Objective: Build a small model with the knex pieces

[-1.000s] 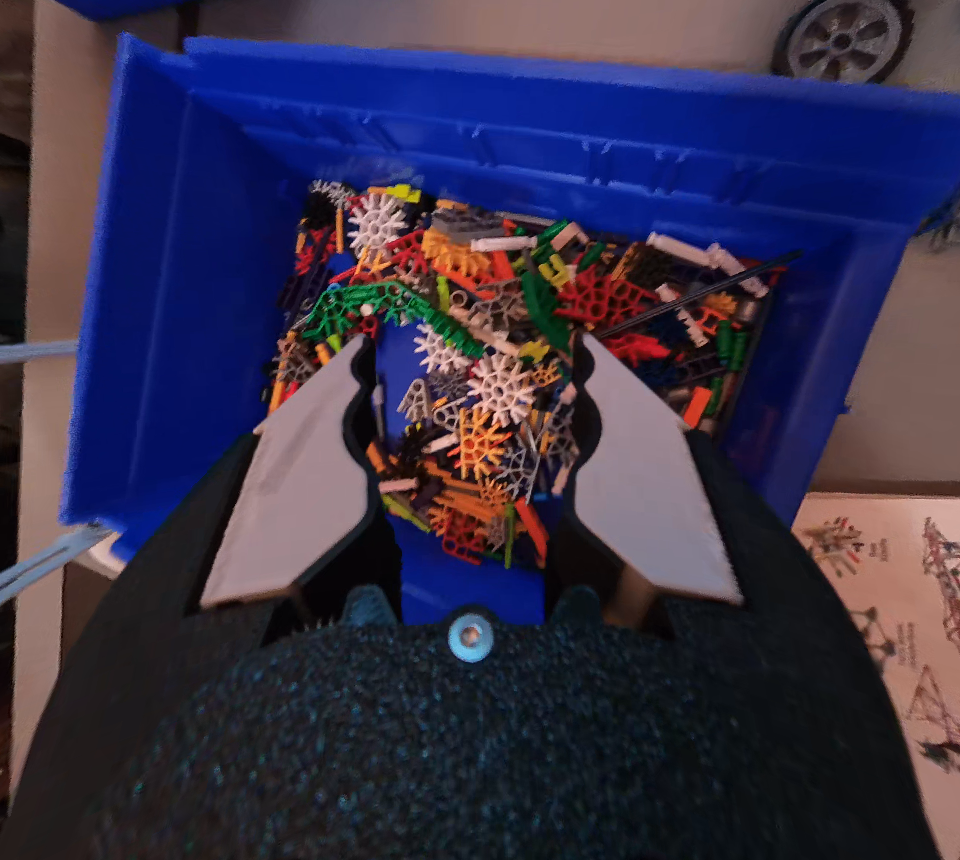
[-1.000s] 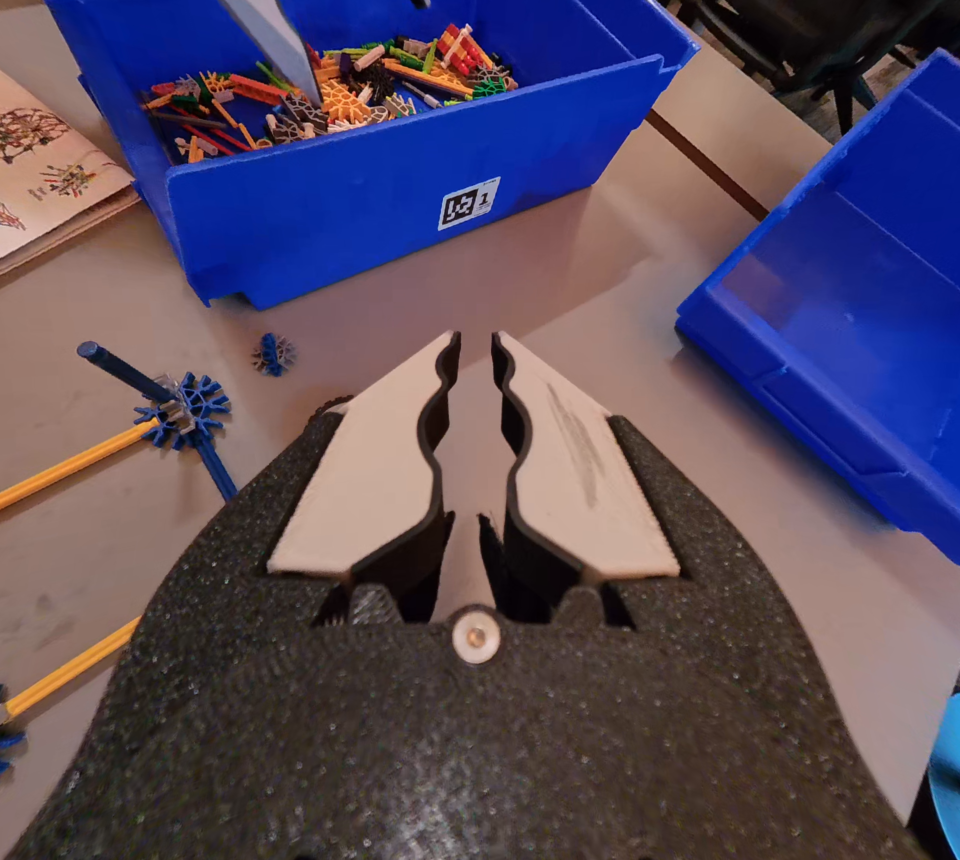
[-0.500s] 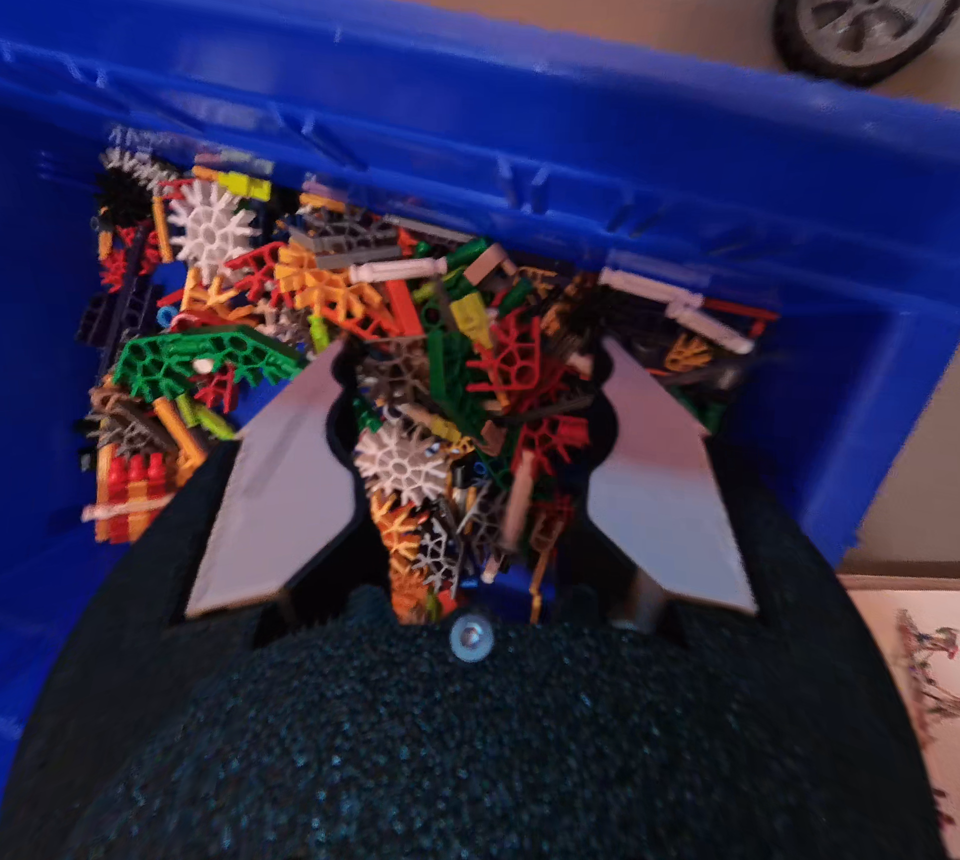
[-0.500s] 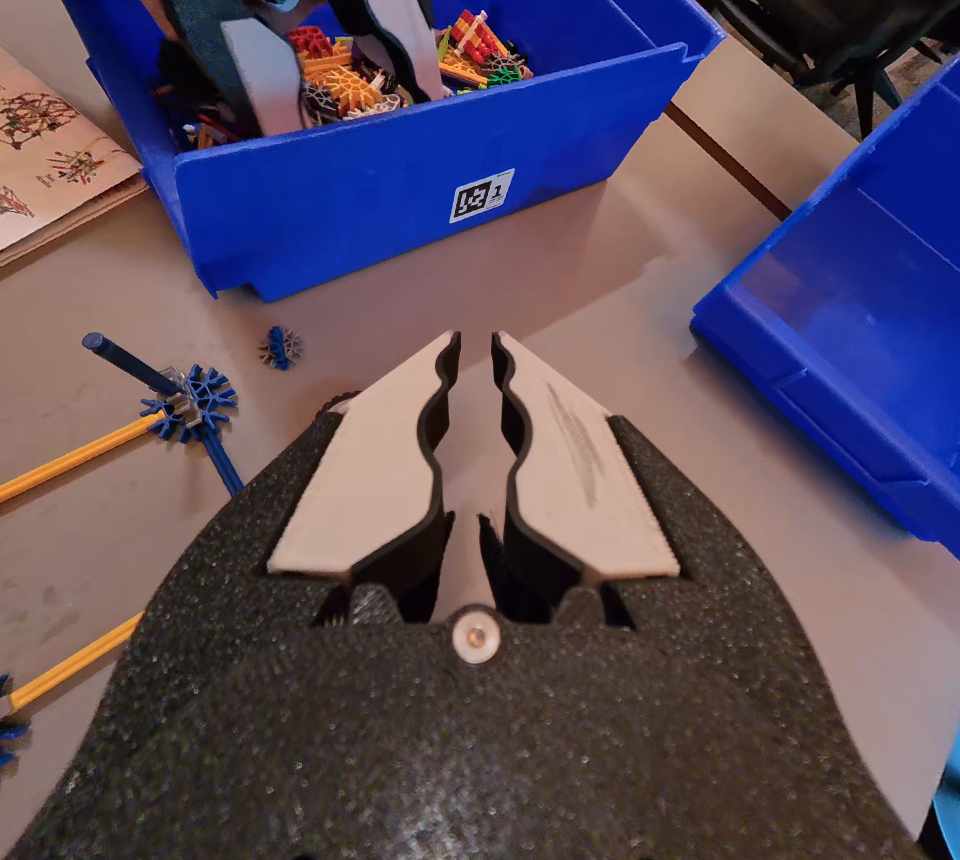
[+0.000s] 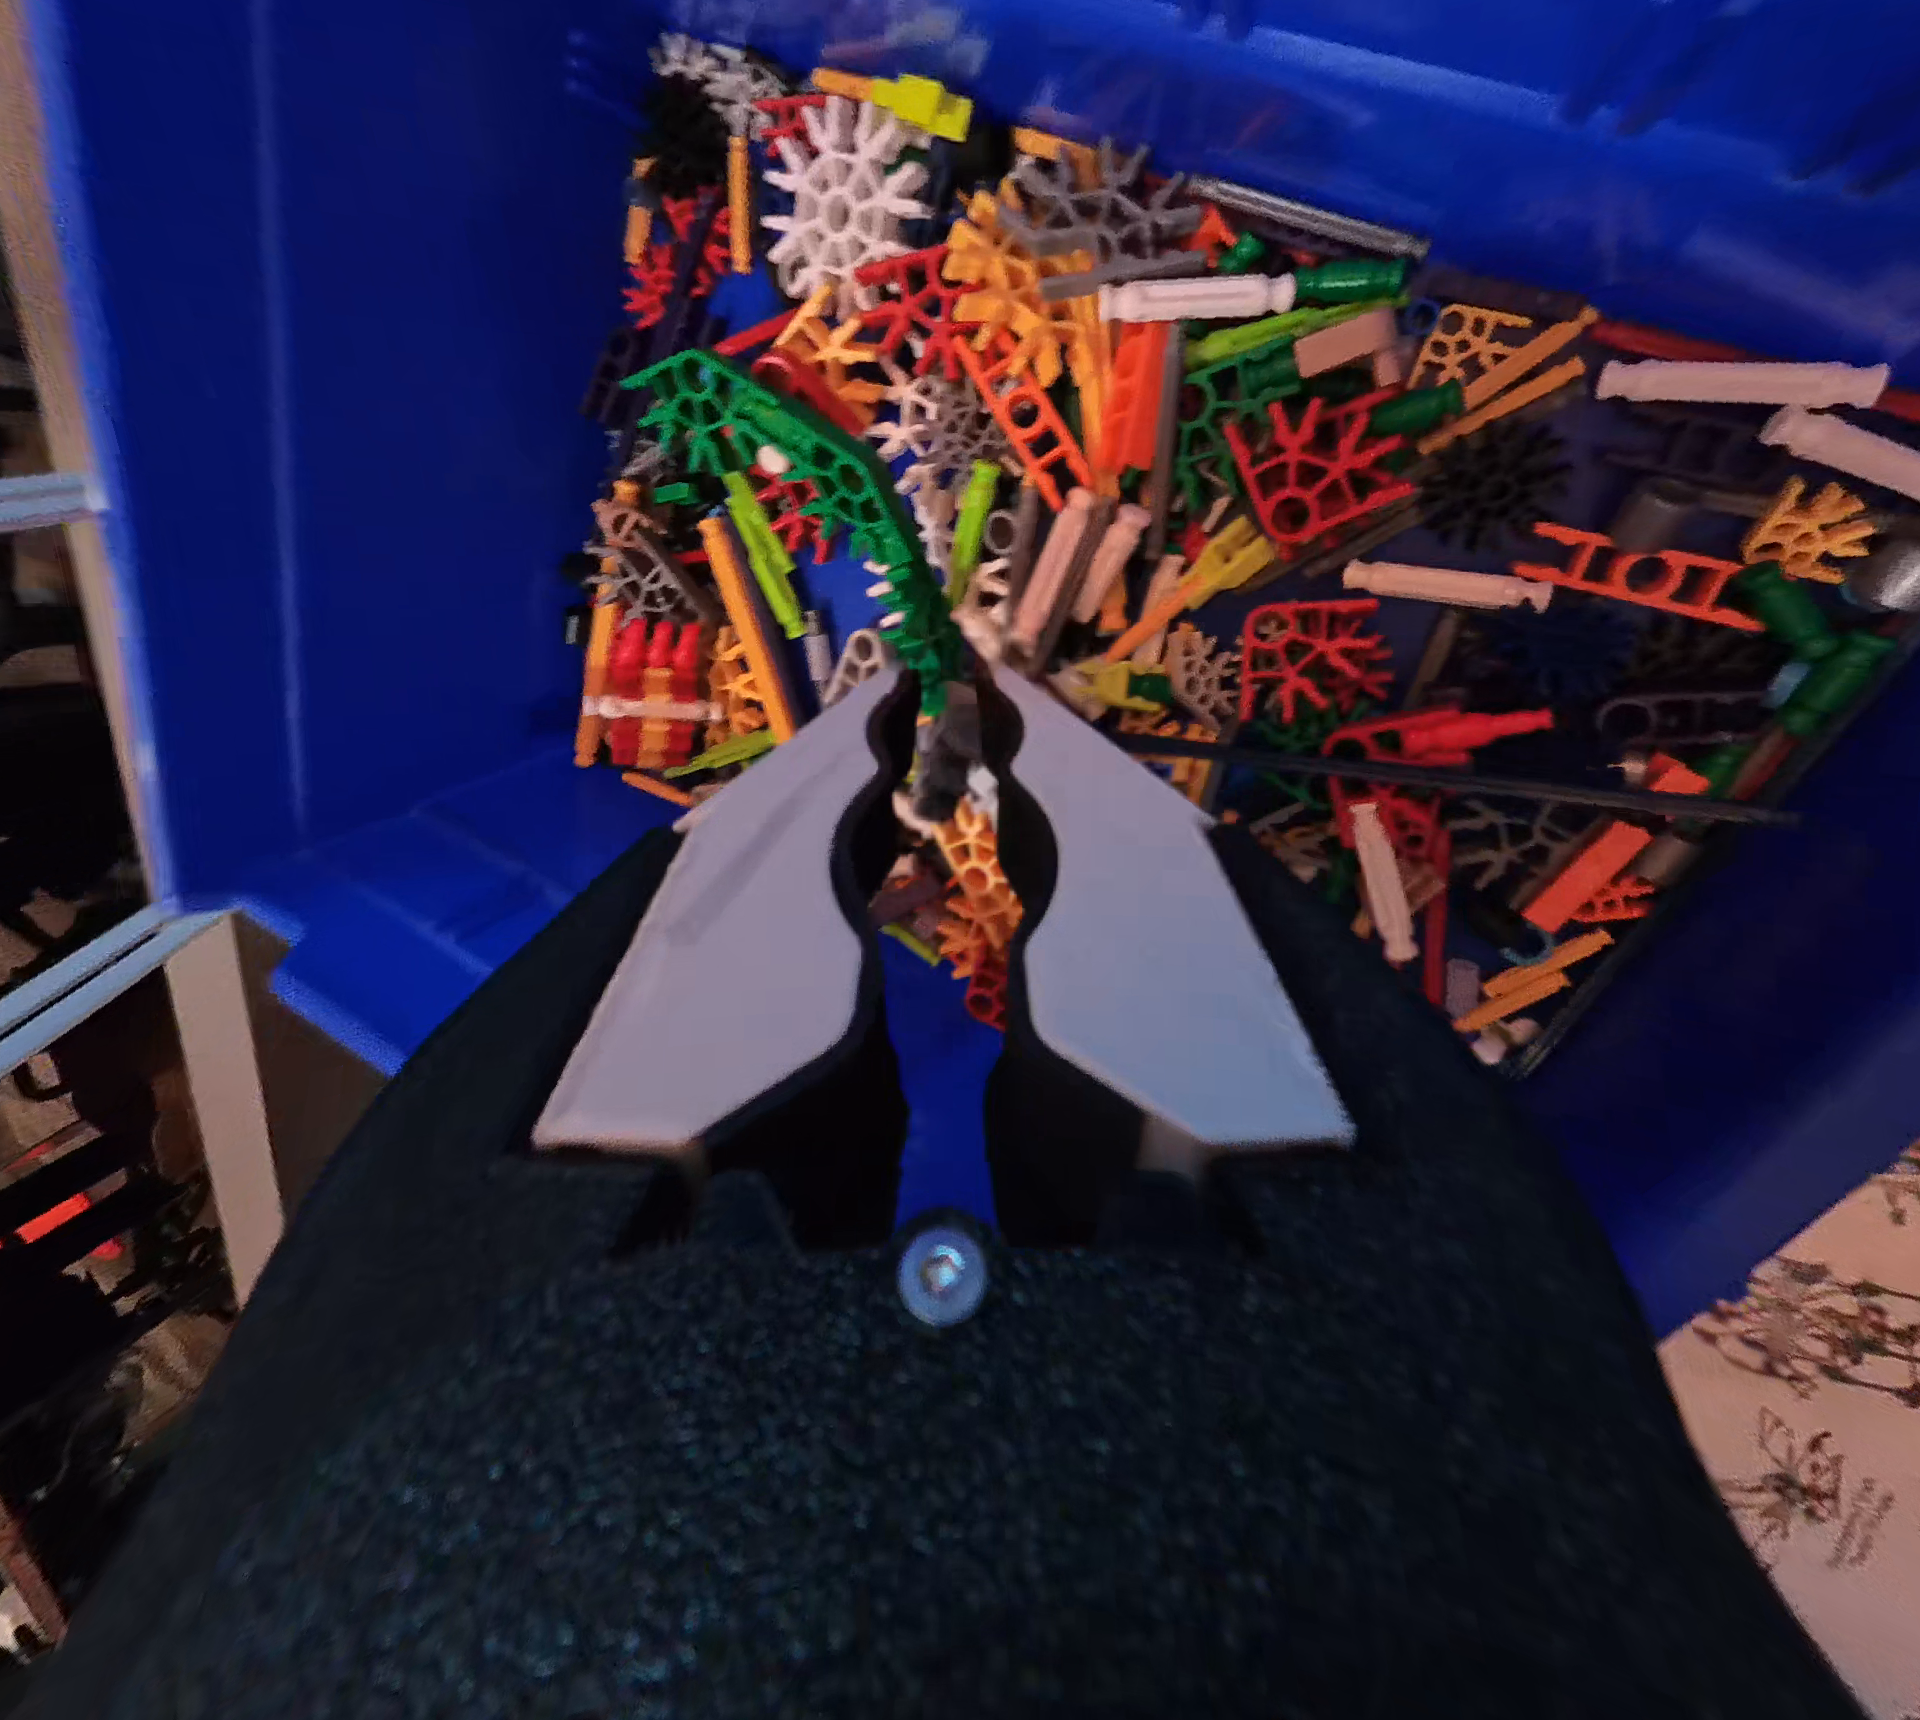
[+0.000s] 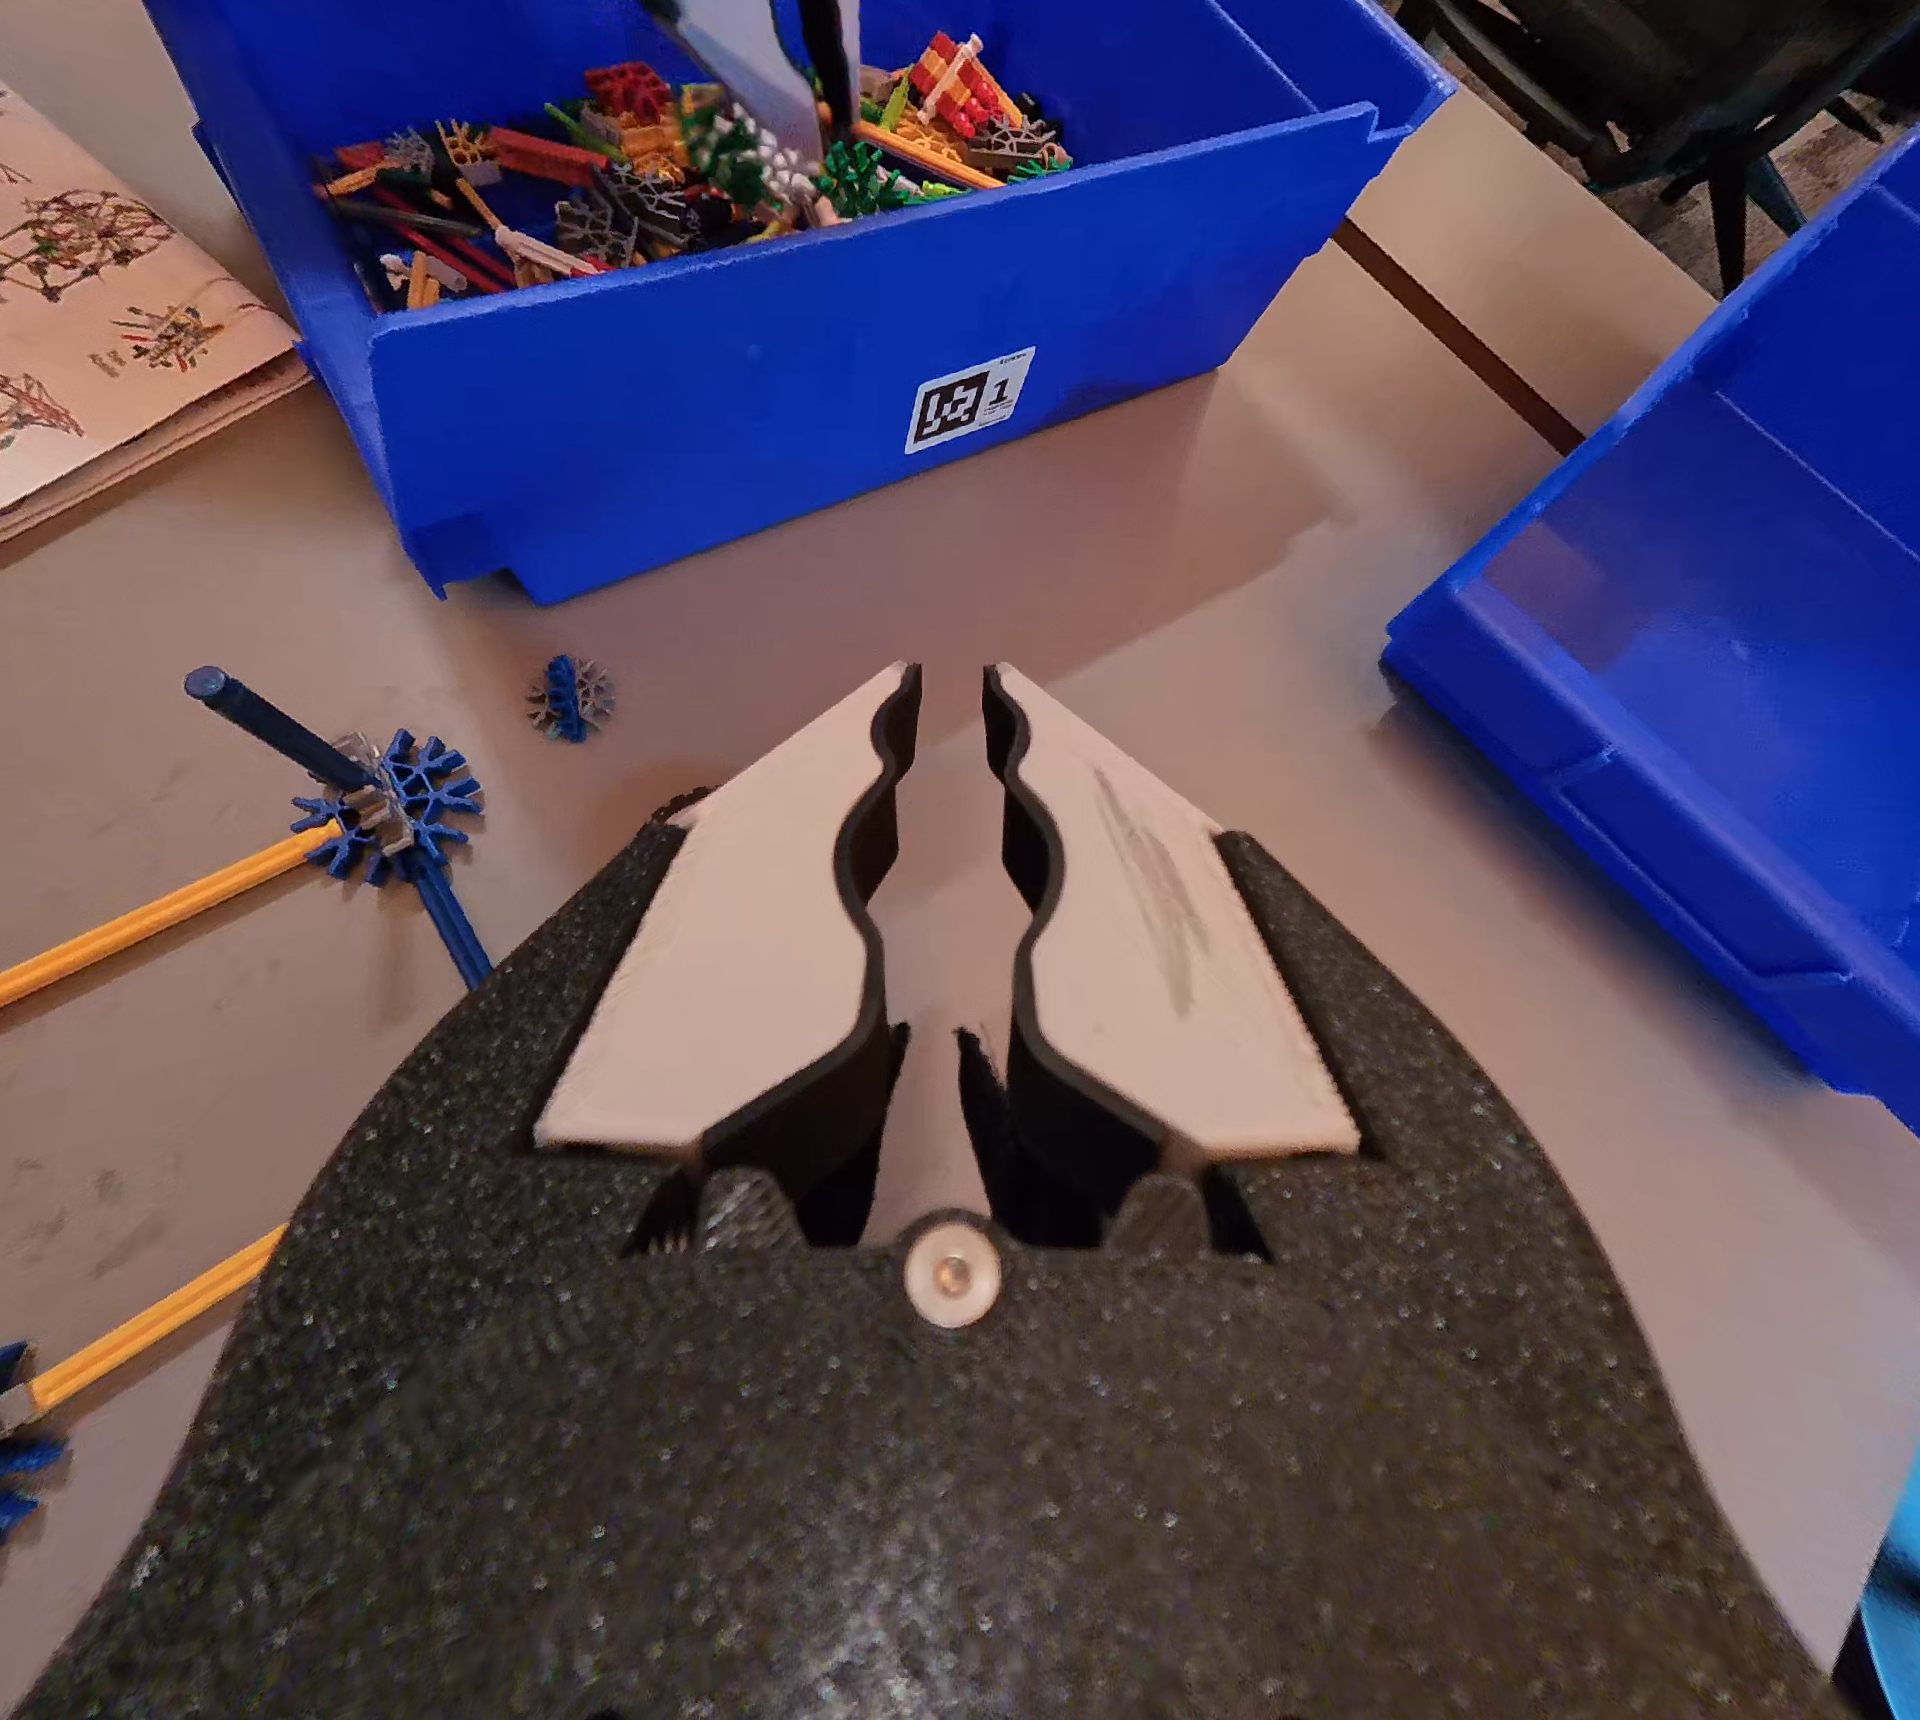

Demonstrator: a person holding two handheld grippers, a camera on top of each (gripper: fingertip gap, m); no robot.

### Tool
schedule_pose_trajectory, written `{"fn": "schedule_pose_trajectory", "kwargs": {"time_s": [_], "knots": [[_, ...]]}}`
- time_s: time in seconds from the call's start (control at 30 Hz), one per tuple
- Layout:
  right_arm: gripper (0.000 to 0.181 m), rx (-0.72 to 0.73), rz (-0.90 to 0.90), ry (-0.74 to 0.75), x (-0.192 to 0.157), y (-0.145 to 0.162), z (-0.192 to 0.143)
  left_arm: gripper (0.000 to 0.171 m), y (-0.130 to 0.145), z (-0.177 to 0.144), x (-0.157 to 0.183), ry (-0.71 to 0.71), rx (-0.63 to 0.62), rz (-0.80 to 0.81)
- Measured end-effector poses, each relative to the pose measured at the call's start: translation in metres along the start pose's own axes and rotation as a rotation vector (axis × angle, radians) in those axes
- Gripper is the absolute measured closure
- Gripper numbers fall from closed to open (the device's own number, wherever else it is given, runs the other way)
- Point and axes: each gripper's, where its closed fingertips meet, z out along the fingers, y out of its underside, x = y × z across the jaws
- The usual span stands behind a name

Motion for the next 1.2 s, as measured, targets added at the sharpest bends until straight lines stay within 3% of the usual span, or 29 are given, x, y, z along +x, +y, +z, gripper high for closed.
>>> {"fn": "schedule_pose_trajectory", "kwargs": {"time_s": [0.4, 0.57, 0.8, 1.03, 1.2], "knots": [[0.170, -0.001, -0.006, -0.004, -0.002, 0.000, 0.000, 0.152, -0.005, -0.019, -0.017, -0.012, 0.066, -0.048], [0.170, -0.003, -0.009, -0.009, -0.003, 0.000, 0.001, 0.131, -0.023, -0.011, -0.005, 0.068, 0.094, -0.023], [0.170, -0.003, -0.013, -0.013, -0.004, 0.000, 0.000, 0.145, -0.051, 0.019, 0.018, 0.213, 0.062, 0.037], [0.170, 0.019, -0.016, -0.020, -0.007, -0.006, -0.004, 0.146, -0.040, 0.017, -0.029, 0.100, 0.034, -0.032], [0.170, 0.018, -0.020, -0.024, -0.008, -0.007, -0.004, 0.146, -0.027, 0.021, -0.009, 0.184, -0.019, 0.036]]}}
